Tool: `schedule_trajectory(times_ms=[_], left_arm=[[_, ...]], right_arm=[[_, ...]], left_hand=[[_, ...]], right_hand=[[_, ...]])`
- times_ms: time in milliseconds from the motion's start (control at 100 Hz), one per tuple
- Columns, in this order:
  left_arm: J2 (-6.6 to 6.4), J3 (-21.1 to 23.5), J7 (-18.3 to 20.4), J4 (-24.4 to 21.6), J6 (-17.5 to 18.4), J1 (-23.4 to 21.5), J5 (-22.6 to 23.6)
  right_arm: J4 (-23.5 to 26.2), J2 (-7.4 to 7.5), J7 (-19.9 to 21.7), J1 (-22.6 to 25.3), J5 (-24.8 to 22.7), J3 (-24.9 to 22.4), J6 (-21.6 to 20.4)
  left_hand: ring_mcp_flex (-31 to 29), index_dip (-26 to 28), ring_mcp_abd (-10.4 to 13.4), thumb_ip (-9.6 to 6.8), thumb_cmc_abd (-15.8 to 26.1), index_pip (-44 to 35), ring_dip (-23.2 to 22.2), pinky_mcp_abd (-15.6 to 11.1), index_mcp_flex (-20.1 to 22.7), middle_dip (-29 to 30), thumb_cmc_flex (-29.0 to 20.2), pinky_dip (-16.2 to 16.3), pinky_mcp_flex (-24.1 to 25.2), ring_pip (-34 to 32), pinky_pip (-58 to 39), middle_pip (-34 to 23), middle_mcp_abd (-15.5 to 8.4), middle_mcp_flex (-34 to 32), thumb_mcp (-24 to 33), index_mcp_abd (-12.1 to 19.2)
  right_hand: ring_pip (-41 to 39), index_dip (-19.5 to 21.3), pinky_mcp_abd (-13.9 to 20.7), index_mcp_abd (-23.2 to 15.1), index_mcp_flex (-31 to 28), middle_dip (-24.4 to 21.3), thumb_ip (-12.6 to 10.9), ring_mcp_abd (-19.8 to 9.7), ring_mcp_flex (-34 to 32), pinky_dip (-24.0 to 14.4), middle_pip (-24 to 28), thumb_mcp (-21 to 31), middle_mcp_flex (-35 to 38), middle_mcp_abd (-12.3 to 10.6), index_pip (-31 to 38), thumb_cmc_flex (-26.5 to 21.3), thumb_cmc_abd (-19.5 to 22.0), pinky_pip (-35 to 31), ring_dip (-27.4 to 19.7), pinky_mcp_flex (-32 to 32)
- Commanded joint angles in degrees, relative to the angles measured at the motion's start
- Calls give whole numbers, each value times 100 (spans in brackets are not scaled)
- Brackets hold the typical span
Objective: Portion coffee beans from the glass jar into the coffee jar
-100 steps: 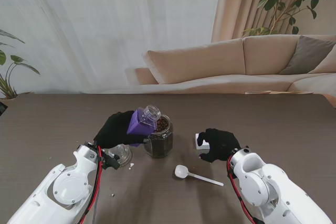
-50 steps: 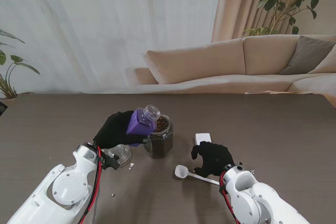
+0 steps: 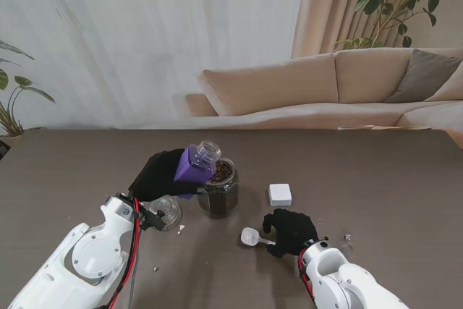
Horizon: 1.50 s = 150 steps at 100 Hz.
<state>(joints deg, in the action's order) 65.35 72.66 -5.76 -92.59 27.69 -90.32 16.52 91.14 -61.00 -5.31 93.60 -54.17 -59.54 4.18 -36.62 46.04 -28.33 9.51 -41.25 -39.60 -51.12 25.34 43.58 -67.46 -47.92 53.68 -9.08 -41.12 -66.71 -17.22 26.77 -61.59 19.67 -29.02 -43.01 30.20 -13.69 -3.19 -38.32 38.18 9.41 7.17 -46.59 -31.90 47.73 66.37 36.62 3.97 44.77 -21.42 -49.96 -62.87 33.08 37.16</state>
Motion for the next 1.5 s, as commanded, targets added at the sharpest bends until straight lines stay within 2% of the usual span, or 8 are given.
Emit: schedule_trajectory(times_ms=[0, 540, 590, 650, 690, 960, 1120, 1490], left_arm=[[26, 20, 81, -40, 37, -20, -4], [32, 127, -9, -153, 74, -184, 76], [31, 126, -9, -155, 74, -186, 78], [31, 124, -6, -154, 77, -186, 75], [30, 124, -4, -154, 78, -187, 74], [30, 126, -9, -175, 57, -209, 86], [32, 120, -18, -183, 41, -223, 93], [33, 101, -15, -175, 30, -214, 84]], right_arm=[[-103, -39, 58, -41, -1, 77, 16], [-460, -101, -94, -372, 248, 476, 218], [-490, -107, -87, -389, 293, 496, 224], [-526, -119, -104, -409, 347, 527, 251], [-543, -123, -104, -422, 378, 545, 266], [-663, -156, -57, -532, 610, 671, 329], [-695, -189, -82, -557, 749, 713, 406], [-711, -278, -207, -487, 1133, 675, 520]], left_hand=[[3, 387, -144, -309, 1353, -1138, -114, -792, 757, 10, -1018, -114, 100, -364, 109, -36, -351, -29, 2414, 435], [-5, 387, -162, -300, 1357, -1133, -113, -782, 756, 19, -1020, -110, 93, -359, 107, -32, -344, -32, 2422, 433], [-5, 385, -160, -300, 1358, -1130, -113, -781, 753, 21, -1021, -109, 96, -359, 107, -33, -347, -37, 2421, 433], [-4, 388, -163, -299, 1357, -1130, -114, -783, 757, 21, -1021, -108, 94, -359, 105, -33, -346, -36, 2420, 431], [-5, 391, -158, -299, 1360, -1131, -115, -782, 755, 23, -1021, -108, 94, -361, 104, -32, -347, -36, 2419, 438], [-4, 387, -164, -298, 1362, -1118, -116, -772, 756, 27, -1019, -104, 95, -362, 101, -32, -341, -34, 2412, 430], [-7, 388, -171, -297, 1365, -1118, -117, -765, 758, 34, -1019, -104, 97, -362, 101, -34, -338, -38, 2406, 442], [-8, 384, -167, -297, 1365, -1113, -119, -769, 757, 35, -1019, -101, 93, -365, 97, -39, -348, -38, 2403, 446]], right_hand=[[-117, 13, -129, 83, -26, 124, 138, 43, -200, -99, 107, 166, 107, 53, -31, 60, -297, -203, 61, -1352], [-245, 124, -137, 24, -705, 122, 120, -26, -607, -68, 153, 362, 561, 7, 367, -246, -321, -329, 81, -1136], [-271, 33, -144, 2, -731, 130, 346, -43, -653, -34, 139, 349, 579, 4, 413, -321, -343, -350, 96, -1117], [-298, -403, -147, -72, -753, 147, 771, -49, -707, 21, 143, 310, 628, -1, 793, -513, -404, -385, 108, -1098], [-307, -446, -149, -105, -792, 147, 862, -59, -733, 25, 149, 293, 671, -6, 873, -568, -441, -394, 110, -1081], [-299, -878, -145, -246, -824, 138, 1068, -91, -952, 53, 136, 283, 1047, -115, 1405, -936, -492, -445, 106, -972], [-384, -1049, -157, -360, -1053, 320, 1022, -183, -1330, 81, 67, 418, 1461, -186, 1853, -1316, -627, -545, 161, -764], [-700, -909, -218, -537, -1703, 388, 1085, -378, -2227, 98, -39, 450, 2447, -346, 2115, -1403, -991, -763, 313, -284]])
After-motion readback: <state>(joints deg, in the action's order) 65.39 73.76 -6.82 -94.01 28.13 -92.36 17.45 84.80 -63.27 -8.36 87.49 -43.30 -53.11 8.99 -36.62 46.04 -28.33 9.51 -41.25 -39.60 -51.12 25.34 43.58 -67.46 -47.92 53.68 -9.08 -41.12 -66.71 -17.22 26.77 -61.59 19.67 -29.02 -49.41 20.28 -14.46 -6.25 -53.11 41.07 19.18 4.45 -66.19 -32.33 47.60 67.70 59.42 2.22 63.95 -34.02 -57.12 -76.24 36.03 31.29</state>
